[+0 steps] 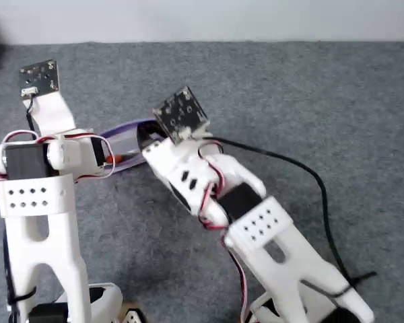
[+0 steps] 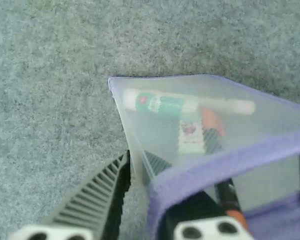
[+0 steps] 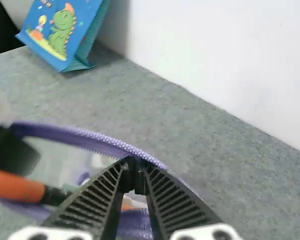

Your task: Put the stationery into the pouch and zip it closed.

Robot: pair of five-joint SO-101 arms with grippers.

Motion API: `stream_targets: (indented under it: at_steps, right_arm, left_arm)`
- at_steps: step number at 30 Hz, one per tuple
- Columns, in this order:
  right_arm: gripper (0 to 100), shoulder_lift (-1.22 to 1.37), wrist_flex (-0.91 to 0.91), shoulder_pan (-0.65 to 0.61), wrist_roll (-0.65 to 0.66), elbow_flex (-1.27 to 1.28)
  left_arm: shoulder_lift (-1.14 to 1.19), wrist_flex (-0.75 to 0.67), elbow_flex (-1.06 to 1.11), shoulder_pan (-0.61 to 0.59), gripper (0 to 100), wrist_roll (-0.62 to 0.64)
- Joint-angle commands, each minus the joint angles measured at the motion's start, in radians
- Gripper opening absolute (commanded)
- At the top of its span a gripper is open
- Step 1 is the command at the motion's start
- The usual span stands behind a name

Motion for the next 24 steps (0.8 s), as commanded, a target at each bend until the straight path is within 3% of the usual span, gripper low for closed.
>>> stream_targets:
  at_steps: [1,5,9,14,18,24]
  right_arm:
    - [0.8,0.165,0.025,0.073,-0.120,-0.150]
    - [0.8,0.331,0.214,0.068,-0.172,-0.387]
    - [0.8,0.412,0.380,0.073,-0.209,-0.595]
    - [0.8,0.443,0.503,0.068,-0.215,-0.704]
    - [0.8,0.403,0.573,0.070,-0.221,-0.738]
    - [0.8,0.286,0.682,0.067,-0.222,-0.764]
  left_arm:
    - [0.014,0.009,-0.038,-0.006,5,0.005]
    - [0.021,0.009,-0.038,-0.009,8,0.005]
    - [0.014,0.040,-0.081,-0.011,18,0.021]
    - [0.025,0.051,-0.150,-0.038,24,0.077]
    - [0.063,0.052,-0.137,-0.095,21,0.075]
    - [0.169,0.051,-0.117,-0.112,7,0.020]
